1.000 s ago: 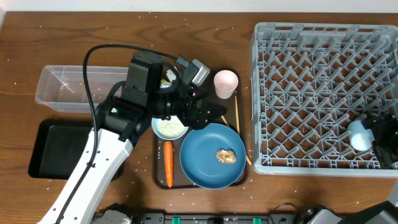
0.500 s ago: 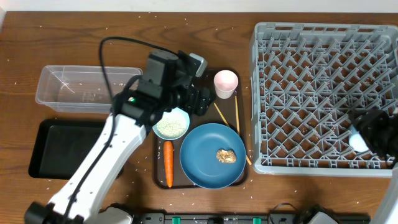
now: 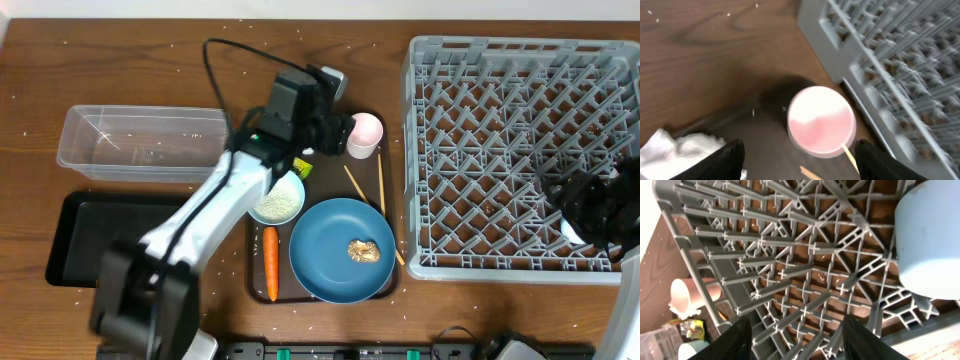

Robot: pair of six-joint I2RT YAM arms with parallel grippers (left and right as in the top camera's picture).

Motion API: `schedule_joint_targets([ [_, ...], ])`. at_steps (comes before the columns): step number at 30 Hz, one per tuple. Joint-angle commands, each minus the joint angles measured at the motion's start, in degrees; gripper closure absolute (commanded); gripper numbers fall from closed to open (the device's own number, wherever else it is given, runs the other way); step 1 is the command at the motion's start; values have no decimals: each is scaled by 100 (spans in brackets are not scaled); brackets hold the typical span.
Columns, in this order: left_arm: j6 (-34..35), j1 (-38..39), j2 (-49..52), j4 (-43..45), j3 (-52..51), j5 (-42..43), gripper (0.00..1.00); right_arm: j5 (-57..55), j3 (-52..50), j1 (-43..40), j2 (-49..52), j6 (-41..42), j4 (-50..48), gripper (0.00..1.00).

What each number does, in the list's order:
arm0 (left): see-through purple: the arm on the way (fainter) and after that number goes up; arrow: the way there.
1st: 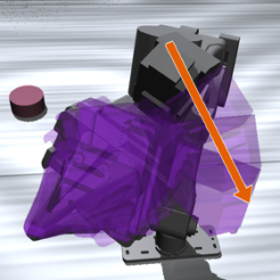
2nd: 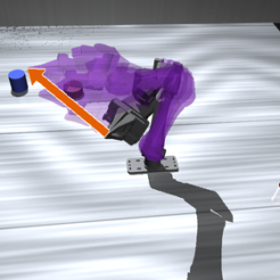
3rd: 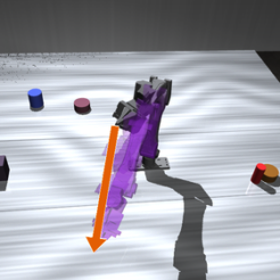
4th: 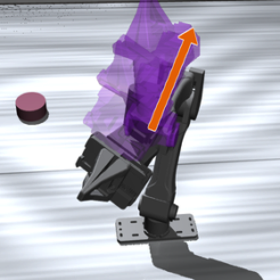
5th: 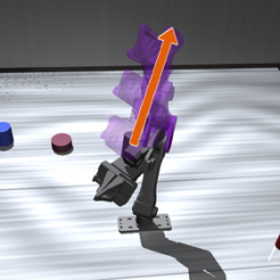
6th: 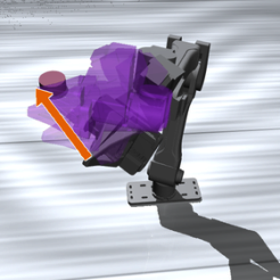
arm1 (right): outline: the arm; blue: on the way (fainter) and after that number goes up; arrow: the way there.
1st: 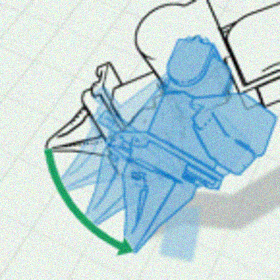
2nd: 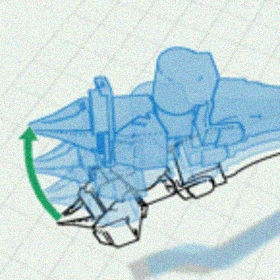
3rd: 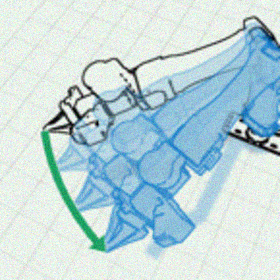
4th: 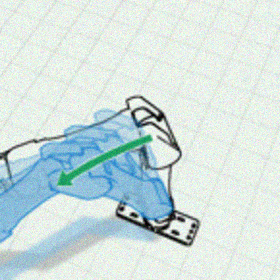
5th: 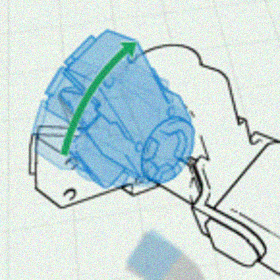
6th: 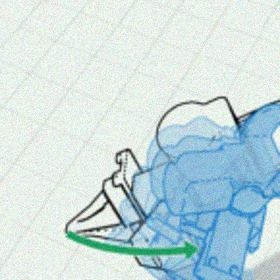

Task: Sort waste into correct bins and load items into the dishwasher rack
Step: 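Reach the left gripper to the pink cup and grasp it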

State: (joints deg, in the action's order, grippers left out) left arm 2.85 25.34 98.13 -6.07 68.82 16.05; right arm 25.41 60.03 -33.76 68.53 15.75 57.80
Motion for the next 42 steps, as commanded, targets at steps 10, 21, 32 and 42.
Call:
schedule_joint_targets([
  [10, 892, 11, 1224, 872, 42, -157, 32, 162, -20, 46, 0, -256, 131, 46],
  [21, 892, 50, 1386, 481, 42, -157, 63, 140, -20, 46, 0, -280, 116, 39],
  [32, 890, 96, 1226, 455, 42, 345, 94, 142, -20, 46, 0, -393, 142, 39],
  [42, 885, -214, -535, -752, 42, 1672, 94, 1123, -20, 59, -98, -1462, 271, 39],
])
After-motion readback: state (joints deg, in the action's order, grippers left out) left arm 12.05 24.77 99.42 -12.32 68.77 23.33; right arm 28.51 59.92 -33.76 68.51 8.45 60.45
